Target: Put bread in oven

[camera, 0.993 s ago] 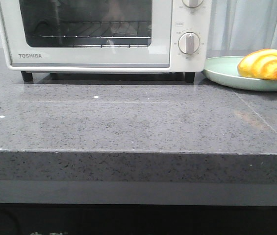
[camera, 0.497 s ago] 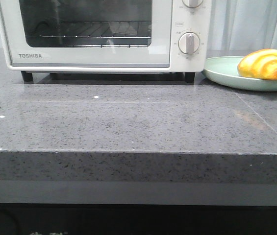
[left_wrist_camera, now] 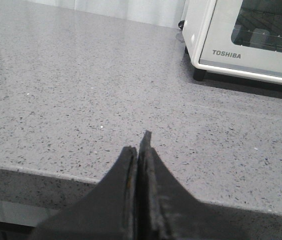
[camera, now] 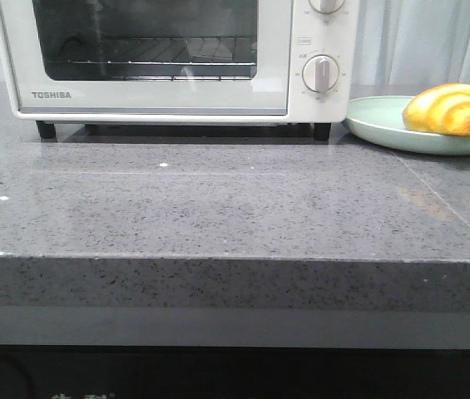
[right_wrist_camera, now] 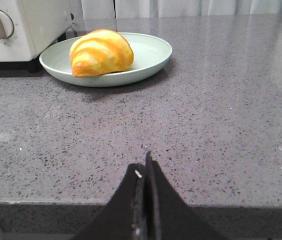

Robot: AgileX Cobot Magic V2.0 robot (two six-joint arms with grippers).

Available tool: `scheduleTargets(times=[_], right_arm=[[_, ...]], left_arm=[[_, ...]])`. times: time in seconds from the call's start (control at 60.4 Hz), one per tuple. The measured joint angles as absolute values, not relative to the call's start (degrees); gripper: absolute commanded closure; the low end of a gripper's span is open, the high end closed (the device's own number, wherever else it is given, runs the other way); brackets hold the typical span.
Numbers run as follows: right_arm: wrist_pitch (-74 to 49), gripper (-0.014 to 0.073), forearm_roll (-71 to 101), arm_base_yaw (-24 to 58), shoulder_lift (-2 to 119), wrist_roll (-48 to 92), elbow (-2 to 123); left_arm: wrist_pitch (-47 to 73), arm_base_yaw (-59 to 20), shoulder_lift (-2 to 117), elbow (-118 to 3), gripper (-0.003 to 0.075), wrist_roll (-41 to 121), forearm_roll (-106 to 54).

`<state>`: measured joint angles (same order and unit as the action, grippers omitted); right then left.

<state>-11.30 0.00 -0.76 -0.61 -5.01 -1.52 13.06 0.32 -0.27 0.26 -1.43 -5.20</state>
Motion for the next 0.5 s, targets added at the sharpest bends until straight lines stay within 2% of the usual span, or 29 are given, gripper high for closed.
scheduleTargets(times=[0.497], right_arm=[[-10.1, 0.0662, 0.0, -0.8, -0.6, -5.0, -1.5]], left_arm=[[9.7, 0.3, -0.3, 0.3, 0.0741, -1.4, -5.7]])
